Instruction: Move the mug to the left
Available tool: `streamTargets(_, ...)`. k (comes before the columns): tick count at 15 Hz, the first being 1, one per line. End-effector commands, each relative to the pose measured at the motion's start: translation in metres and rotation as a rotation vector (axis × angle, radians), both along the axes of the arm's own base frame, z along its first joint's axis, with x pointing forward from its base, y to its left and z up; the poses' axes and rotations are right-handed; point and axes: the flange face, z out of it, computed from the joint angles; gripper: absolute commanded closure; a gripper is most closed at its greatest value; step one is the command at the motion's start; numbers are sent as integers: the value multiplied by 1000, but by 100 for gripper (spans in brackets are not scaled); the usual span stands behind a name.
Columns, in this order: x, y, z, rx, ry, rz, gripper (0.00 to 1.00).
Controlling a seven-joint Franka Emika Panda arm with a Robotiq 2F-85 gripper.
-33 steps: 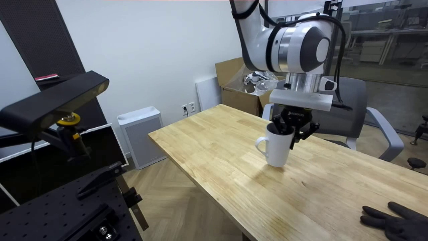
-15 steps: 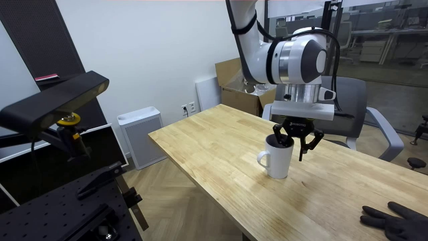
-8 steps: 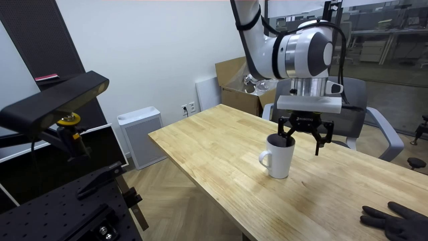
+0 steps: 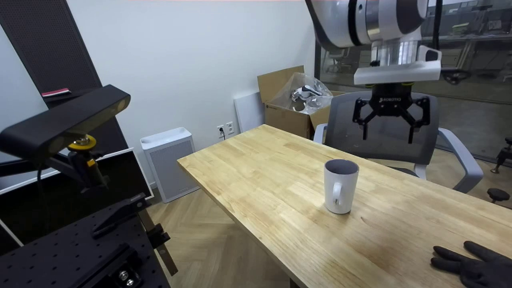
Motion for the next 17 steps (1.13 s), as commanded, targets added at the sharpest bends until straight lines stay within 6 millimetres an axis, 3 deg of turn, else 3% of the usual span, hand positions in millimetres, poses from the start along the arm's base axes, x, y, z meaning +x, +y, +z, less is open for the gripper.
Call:
streamTargets(1,15,-12,51,-8,-28,-64,0)
streamTargets(3,19,-19,71,-17,-51,-75,0)
streamTargets(6,19,-30,82,-28,-59,-85,0)
streamTargets(17,17,-39,73,-24,-54,-62,0)
